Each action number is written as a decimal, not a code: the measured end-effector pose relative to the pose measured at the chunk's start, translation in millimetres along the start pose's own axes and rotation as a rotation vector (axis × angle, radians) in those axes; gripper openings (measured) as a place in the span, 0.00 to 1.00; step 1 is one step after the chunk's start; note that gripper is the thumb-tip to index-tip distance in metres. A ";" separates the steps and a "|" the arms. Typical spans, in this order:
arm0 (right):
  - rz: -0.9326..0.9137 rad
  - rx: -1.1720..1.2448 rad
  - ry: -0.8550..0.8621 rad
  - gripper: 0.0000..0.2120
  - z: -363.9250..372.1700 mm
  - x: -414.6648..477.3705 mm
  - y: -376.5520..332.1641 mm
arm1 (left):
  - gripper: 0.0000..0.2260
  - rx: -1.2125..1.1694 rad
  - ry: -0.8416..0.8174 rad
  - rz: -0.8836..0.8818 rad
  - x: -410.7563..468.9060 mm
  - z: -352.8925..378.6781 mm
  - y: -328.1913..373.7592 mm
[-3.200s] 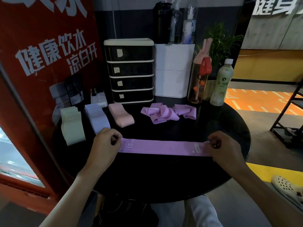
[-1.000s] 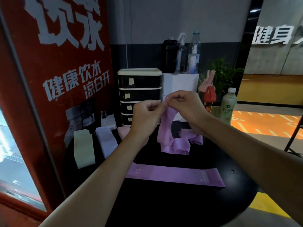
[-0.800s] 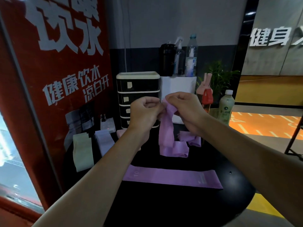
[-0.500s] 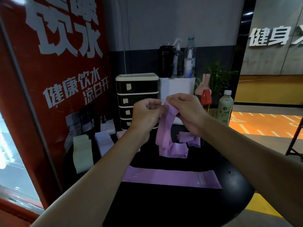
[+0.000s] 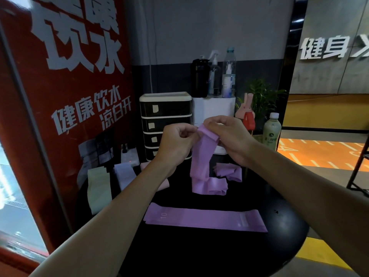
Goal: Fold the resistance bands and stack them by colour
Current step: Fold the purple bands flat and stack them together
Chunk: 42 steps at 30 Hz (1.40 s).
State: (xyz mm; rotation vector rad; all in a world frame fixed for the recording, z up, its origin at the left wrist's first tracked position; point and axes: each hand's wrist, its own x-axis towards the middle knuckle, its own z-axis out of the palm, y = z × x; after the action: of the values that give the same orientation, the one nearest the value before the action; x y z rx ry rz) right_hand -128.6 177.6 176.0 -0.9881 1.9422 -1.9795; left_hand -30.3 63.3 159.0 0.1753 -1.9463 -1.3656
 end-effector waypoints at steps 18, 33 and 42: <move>-0.380 -0.416 -0.004 0.07 -9.7 -3.4 -9.2 | 0.08 -0.017 0.015 0.061 -0.1 -4.3 3.9; -0.192 -0.278 0.037 0.12 -7.5 -5.6 -14.4 | 0.01 -0.046 0.033 0.126 -2.8 3.4 2.8; -0.186 -0.304 0.012 0.14 -16.5 -3.5 -24.4 | 0.09 0.036 -0.039 0.001 -0.8 3.2 0.1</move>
State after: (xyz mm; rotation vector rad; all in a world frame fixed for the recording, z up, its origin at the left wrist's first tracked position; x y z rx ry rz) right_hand -128.1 195.9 199.4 -1.2739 2.2799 -1.8145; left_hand -31.8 66.1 158.2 0.1657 -2.0041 -1.3431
